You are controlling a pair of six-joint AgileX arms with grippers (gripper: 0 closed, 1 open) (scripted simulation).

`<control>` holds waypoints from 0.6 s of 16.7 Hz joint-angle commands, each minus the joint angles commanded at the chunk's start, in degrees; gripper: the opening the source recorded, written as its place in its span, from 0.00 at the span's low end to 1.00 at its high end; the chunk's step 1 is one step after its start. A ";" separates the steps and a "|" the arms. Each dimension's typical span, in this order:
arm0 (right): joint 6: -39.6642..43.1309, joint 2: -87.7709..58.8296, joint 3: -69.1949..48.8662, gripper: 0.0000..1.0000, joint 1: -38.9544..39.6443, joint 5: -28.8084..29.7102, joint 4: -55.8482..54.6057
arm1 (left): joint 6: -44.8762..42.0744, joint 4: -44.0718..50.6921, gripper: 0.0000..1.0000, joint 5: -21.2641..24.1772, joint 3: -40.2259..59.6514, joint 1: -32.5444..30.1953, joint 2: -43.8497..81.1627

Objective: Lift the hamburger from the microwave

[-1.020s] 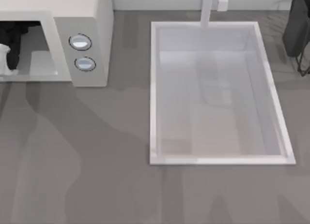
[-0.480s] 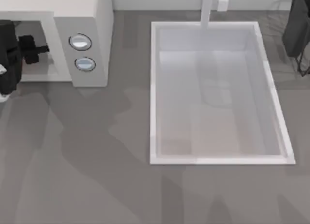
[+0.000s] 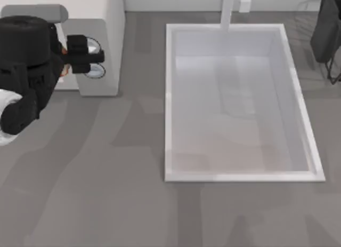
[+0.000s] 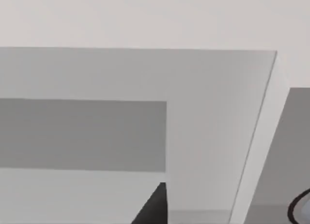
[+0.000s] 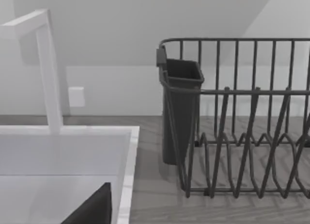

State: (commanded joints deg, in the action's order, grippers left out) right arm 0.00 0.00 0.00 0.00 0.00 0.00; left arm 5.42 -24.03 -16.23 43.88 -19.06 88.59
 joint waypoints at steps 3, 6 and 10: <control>0.00 0.00 0.00 1.00 0.00 0.00 0.00 | 0.02 -0.89 0.00 -0.78 0.30 1.78 2.75; 0.00 0.00 0.00 1.00 0.00 0.00 0.00 | 0.05 -4.90 0.00 -0.75 -0.62 1.44 6.57; 0.00 0.00 0.00 1.00 0.00 0.00 0.00 | 0.05 -18.54 0.00 -0.43 -3.60 0.76 16.17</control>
State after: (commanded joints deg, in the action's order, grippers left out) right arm 0.00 0.00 0.00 0.00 0.00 0.00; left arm 5.48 -42.57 -16.66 40.27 -18.29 104.75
